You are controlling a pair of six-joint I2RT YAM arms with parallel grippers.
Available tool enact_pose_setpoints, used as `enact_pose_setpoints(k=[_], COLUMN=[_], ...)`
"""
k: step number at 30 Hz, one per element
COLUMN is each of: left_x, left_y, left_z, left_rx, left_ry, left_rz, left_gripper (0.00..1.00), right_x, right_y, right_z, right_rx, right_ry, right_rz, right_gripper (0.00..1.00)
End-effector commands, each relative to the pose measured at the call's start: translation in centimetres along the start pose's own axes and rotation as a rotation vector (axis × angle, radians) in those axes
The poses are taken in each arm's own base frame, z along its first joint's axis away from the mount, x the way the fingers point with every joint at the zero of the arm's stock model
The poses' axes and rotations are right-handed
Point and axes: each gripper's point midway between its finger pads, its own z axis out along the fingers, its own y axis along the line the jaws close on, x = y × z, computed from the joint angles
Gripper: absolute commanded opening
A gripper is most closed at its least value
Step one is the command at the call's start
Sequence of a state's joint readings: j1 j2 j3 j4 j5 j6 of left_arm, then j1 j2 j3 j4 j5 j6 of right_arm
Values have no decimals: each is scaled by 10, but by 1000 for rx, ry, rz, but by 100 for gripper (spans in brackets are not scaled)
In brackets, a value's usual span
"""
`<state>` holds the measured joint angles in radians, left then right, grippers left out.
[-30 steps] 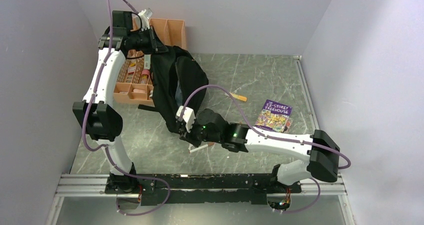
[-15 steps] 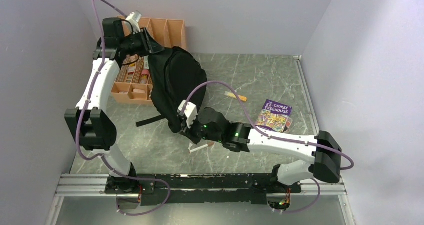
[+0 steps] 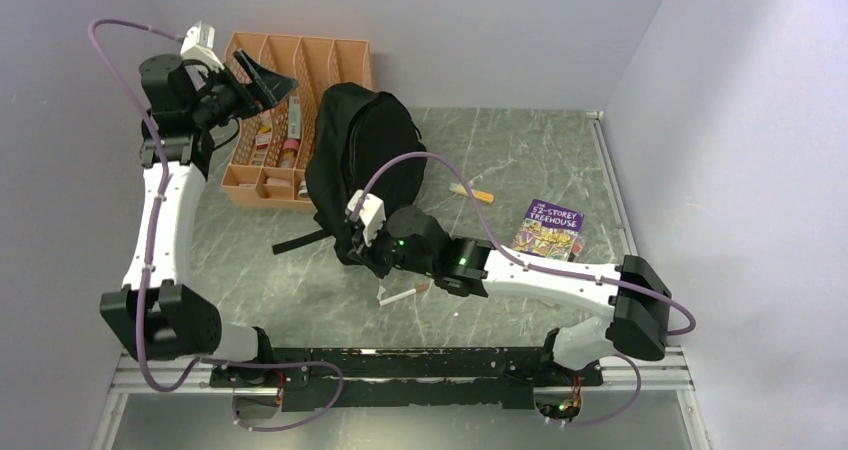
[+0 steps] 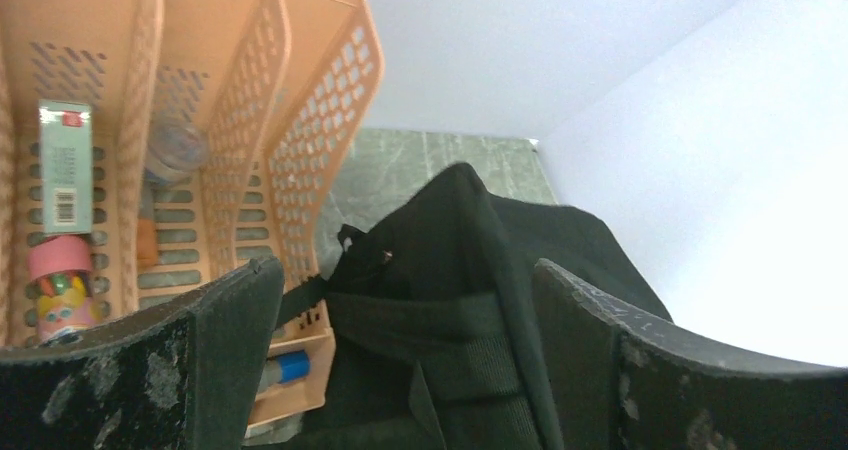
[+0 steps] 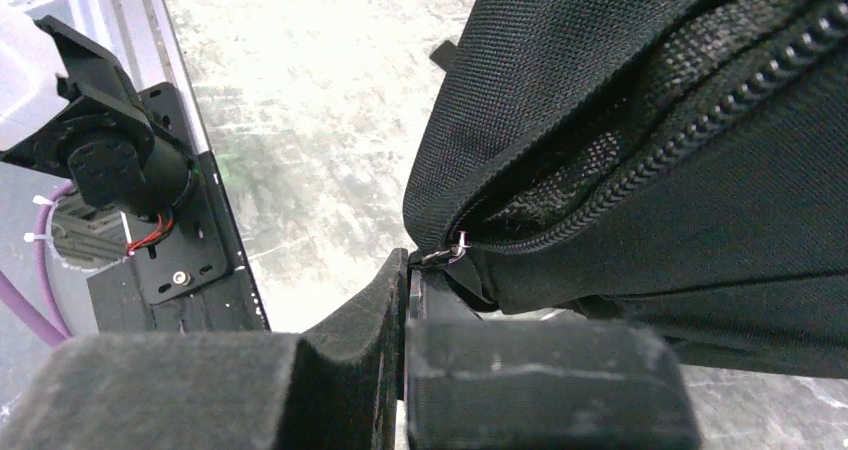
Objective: Pack the student bag
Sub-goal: Unzip the student bag at the center of the board.
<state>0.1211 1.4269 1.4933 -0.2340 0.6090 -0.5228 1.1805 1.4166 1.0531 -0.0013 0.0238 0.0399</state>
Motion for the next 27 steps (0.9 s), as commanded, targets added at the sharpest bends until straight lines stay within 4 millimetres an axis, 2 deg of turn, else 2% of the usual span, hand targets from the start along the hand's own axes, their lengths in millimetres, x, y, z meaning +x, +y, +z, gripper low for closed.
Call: enact_pose_setpoints(k=[1,6,11,13,15,20,23,27], left_x=[5,53,91,100,105,106,104,89], left_y=[-42,-76,-95,-98,-91,-62,-64,-77], left_z=[-25,-44,-45,-43,-37,-25,-23,-20], left_rx=[179,369,425,415,357,197,209,238], left_ry=[-36,20,119,145,174,194,187,142], left_rz=[25,81,187,235,274,299,288,271], left_gripper=[97,97,97,97,94,70,50,13], right_x=[-25,-30,-31,-31,-30,-31,-29,-24], right_y=[-4,-4,-5,-6,-7,-6,-6,-7], right_z=[9,18,21,21,21,20,19,17], right_rx=[-5,-22,-25,-25,-25,-28,-25,-22], right_ry=[-69,-70,-65,-66,-64,-66,-63,-48], right_rz=[-9,-16,-22,-20,-16,-14,-12,-11], right_gripper=[0,0,0,0,0,0,0,0])
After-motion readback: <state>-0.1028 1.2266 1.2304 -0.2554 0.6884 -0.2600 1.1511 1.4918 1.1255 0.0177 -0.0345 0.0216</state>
